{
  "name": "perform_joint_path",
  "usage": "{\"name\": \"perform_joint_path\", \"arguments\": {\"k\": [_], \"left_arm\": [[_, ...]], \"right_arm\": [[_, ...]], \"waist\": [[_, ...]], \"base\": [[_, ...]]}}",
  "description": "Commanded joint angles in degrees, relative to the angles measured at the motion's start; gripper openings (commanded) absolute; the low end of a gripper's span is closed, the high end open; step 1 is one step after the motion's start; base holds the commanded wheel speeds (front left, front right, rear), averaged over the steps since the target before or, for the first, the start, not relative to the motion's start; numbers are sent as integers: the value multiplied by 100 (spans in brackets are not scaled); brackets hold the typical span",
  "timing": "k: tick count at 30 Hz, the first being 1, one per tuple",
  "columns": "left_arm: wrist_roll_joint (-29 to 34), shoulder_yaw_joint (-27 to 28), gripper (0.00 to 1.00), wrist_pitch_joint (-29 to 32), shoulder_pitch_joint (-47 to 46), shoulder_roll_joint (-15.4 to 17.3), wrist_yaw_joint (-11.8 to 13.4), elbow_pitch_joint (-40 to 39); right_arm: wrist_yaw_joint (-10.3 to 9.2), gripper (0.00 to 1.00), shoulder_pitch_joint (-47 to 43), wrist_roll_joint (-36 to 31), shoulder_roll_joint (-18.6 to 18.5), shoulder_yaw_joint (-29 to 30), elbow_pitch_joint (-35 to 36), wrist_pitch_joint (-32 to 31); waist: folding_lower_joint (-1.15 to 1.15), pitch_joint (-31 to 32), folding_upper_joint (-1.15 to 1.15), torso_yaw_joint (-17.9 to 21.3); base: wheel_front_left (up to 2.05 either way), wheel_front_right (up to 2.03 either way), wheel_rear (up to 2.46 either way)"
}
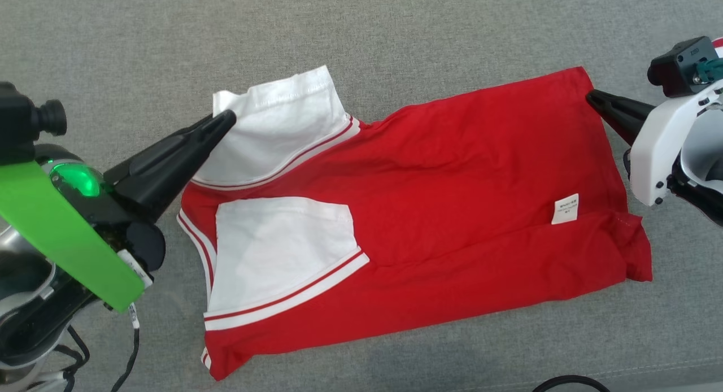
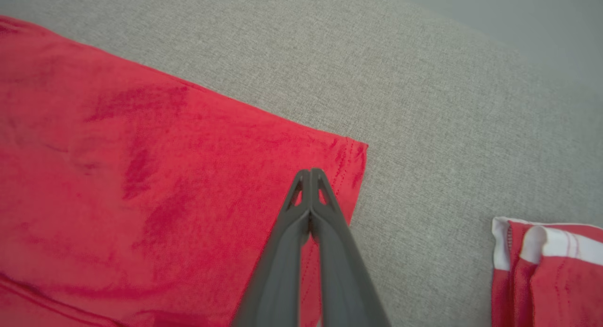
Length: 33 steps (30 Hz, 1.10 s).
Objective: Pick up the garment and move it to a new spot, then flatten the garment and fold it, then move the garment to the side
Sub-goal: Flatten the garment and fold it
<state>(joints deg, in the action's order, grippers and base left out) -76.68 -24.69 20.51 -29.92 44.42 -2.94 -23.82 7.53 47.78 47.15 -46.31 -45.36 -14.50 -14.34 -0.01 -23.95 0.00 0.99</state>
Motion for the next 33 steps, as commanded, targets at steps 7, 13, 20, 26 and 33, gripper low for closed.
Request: {"name": "perform_joint_path", "arguments": {"k": [7, 13, 20, 26, 33], "left_arm": [[-19, 45, 0, -77, 273, 122, 139, -306], [18, -18, 0, 26, 50, 38, 168, -473], [74, -151, 0, 107, -132, -91, 172, -390], [108, -208, 0, 107, -201, -174, 185, -226], [500, -218, 0, 194, -501, -15, 218, 242]], "right_arm": [[-9, 98, -307, -435, 155, 613, -164, -136], [-9, 100, -92, -776, 627, 855, -566, -409], [-10, 100, 56, -958, 923, 994, -991, -346], [-10, 100, -28, -993, 929, 999, -1057, -269], [-10, 100, 33, -980, 949, 1052, -908, -164]], "waist": [[1, -38, 0, -27], [1, -221, 0, -136], [1, -222, 0, -282], [1, -142, 0, -214], [1, -269, 0, -29]], "base": [[0, 0, 0], [0, 0, 0], [0, 0, 0], [0, 0, 0], [0, 0, 0]]}}
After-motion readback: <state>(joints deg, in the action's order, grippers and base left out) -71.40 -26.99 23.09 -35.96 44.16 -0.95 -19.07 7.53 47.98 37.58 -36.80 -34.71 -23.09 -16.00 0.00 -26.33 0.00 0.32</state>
